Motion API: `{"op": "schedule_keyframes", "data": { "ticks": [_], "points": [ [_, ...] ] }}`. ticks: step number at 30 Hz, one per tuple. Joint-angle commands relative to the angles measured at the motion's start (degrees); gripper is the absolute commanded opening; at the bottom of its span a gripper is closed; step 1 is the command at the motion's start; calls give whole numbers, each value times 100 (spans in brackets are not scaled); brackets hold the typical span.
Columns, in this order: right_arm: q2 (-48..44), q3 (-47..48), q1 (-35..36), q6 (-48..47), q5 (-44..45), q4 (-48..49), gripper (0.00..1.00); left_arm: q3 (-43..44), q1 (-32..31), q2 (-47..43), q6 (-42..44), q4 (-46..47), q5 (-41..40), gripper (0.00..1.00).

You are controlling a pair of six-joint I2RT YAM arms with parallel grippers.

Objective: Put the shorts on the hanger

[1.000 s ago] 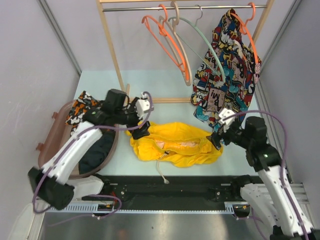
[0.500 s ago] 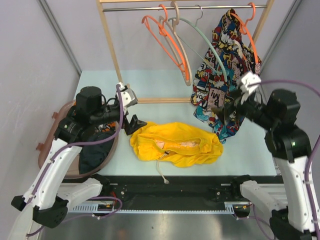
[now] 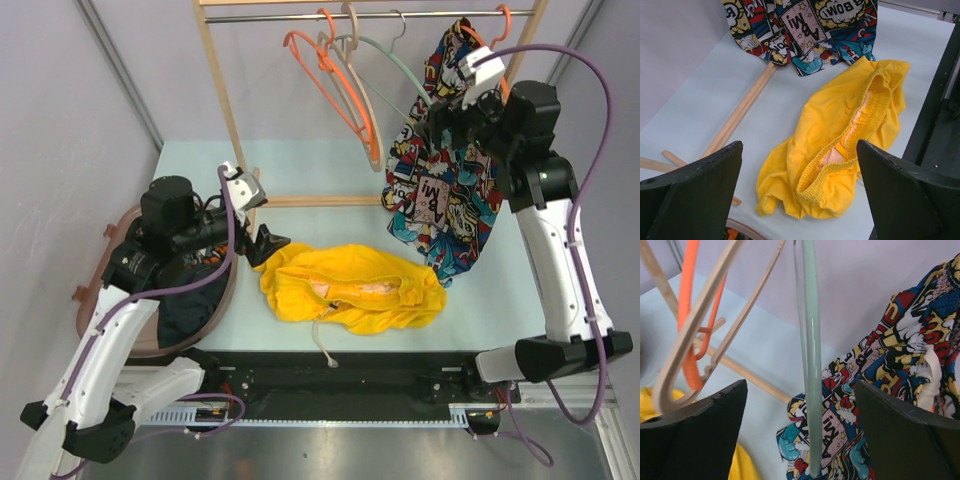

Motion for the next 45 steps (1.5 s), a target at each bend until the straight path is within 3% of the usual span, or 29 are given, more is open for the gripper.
{"op": "schedule_keyframes", "data": {
  "ticks": [1,7,10,11,13,14,19,27,33,40,45],
  "points": [
    [371,403,-24,-57,93,367,90,-95,65,-108,-135,211,-57,100],
    [785,473,-33,5,-408,279,68,-218,65,-170,-91,158,-66,100],
    [803,316,-33,92,-575,471,53,-280,74,-205,-82,132,-92,100],
    [785,271,-33,128,-567,568,42,-297,65,-231,-73,132,-101,100],
    [776,166,-24,189,-567,787,34,-332,65,-249,-47,79,-110,100],
    [776,148,-24,207,-558,858,24,-359,65,-240,-38,44,-127,100],
    [733,8,-15,303,-532,1253,0,-420,65,-275,-3,9,-206,100],
    [74,-1379,-76,391,-452,2844,0,-377,65,-170,94,0,-320,100],
    [91,-1566,-199,602,-505,3697,0,-394,65,-82,103,-35,-338,100],
    [-84,-1566,-279,647,-830,3593,0,-508,65,-73,103,-9,-391,100],
    [-471,-1653,-305,515,-751,2673,0,-543,65,32,-3,-9,-531,100]
  ]
}}
